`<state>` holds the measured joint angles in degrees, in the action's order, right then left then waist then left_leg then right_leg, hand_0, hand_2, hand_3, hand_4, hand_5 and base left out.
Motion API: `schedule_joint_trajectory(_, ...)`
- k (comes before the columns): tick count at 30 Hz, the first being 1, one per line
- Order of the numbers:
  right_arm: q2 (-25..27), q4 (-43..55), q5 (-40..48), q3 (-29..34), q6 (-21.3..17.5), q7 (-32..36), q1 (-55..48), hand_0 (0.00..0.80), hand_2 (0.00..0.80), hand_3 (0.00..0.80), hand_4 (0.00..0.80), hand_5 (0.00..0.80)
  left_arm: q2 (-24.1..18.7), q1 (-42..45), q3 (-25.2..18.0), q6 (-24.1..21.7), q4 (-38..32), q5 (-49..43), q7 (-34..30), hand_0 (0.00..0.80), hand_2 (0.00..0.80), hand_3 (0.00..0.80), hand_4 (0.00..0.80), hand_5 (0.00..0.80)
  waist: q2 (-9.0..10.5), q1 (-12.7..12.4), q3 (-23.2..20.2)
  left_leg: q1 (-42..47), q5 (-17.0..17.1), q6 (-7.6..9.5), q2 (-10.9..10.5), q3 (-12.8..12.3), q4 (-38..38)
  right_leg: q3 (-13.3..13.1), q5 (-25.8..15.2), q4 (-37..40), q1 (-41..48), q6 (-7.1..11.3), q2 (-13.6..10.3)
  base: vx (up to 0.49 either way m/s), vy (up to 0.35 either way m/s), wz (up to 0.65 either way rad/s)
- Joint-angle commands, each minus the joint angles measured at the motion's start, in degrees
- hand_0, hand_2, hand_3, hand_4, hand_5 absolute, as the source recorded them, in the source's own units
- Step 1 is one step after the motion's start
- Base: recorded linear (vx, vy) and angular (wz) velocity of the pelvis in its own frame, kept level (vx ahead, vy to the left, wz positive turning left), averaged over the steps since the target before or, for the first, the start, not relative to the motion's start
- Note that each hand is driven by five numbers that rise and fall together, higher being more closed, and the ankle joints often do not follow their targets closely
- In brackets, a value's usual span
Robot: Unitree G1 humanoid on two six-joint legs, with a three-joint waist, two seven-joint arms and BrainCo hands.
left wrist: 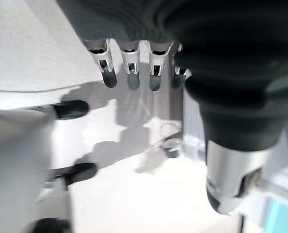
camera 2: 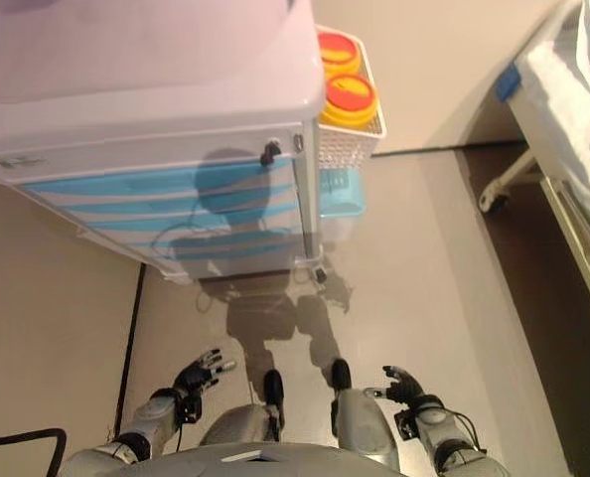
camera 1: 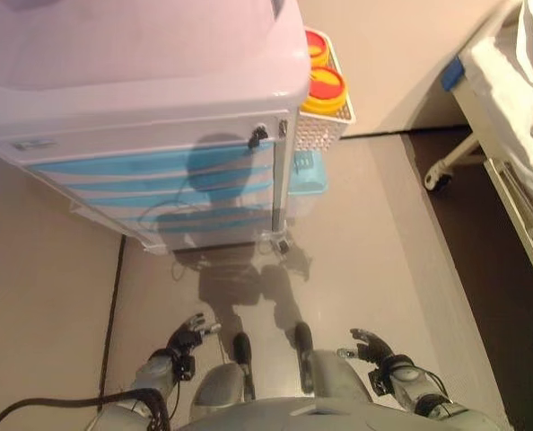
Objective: Open the drawer and pick up the medicine
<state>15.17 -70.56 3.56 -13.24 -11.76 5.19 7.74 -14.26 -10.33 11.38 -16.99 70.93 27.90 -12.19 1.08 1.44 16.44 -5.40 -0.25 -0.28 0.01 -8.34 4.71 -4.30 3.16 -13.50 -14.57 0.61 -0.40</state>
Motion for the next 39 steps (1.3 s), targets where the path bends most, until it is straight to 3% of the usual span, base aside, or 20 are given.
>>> schedule_joint_trajectory(1,1.7,2.9,3.6,-2.1,-1.5,-0.9,0.0,0.000,0.000,0.000,0.000,0.000,0.2,-0.9,-2.4,-5.7,-2.3,7.5,-2.7,0.000,0.000,0.000,0.000,0.000,1.65,1.9,1.6,-7.9,-8.4,4.16,-3.4,-1.2,13.1,2.2,-2.2,-0.1,-1.7,2.57,-3.3,-0.111,0.042,-0.20)
schedule_joint_trajectory(12,5.1,7.9,7.8,-2.5,-1.3,-3.3,3.6,0.000,0.000,0.000,0.000,0.000,-1.6,-7.6,-2.8,-13.4,-19.1,28.0,-8.6,0.000,0.000,0.000,0.000,0.000,0.78,2.8,6.5,-21.9,-9.2,3.89,-2.2,-1.7,22.4,2.0,-1.6,-8.6,-16.0,1.14,-1.2,-0.081,0.083,-0.05)
schedule_joint_trajectory(20,5.6,10.6,9.9,-3.3,-1.0,-4.3,4.3,0.000,0.000,0.000,0.000,0.000,-4.5,-13.3,-5.0,-16.8,-25.0,40.6,-15.4,0.000,0.000,0.000,0.000,0.000,1.53,3.3,8.4,-26.6,-10.4,3.90,-1.9,-1.9,26.0,2.3,-2.2,-10.1,-20.0,0.93,-0.6,-0.037,0.062,-0.05)
schedule_joint_trajectory(27,5.0,11.9,10.0,-4.3,-1.5,-4.1,2.9,0.000,0.000,0.000,0.000,0.000,-8.0,-20.7,-9.2,-13.2,-31.3,54.7,-26.4,0.000,0.000,0.000,0.000,0.000,3.19,4.0,9.3,-28.9,-12.3,4.00,-1.4,-2.4,28.8,2.3,-3.1,-9.4,-21.2,1.06,-0.3,-0.014,0.005,-0.09)
schedule_joint_trajectory(31,4.7,11.7,10.7,-4.6,-2.3,-3.6,2.1,0.000,0.000,0.000,0.000,0.000,-9.8,-24.7,-11.3,-11.0,-33.4,60.8,-30.1,0.000,0.000,0.000,0.000,0.000,4.10,4.4,9.4,-29.3,-13.3,4.13,-1.0,-2.7,29.9,2.1,-3.5,-9.0,-21.1,1.32,-0.2,-0.003,-0.017,-0.03)
schedule_joint_trajectory(39,3.7,11.4,10.8,-5.7,-4.0,-3.3,1.6,0.000,0.000,0.000,0.000,0.000,-12.2,-29.8,-13.3,-10.9,-33.8,69.4,-33.9,0.000,0.000,0.000,0.000,0.000,4.77,4.4,9.4,-29.0,-16.4,3.90,-0.3,-2.5,31.5,2.1,-2.4,-8.7,-20.0,1.82,0.1,0.040,-0.020,-0.08)
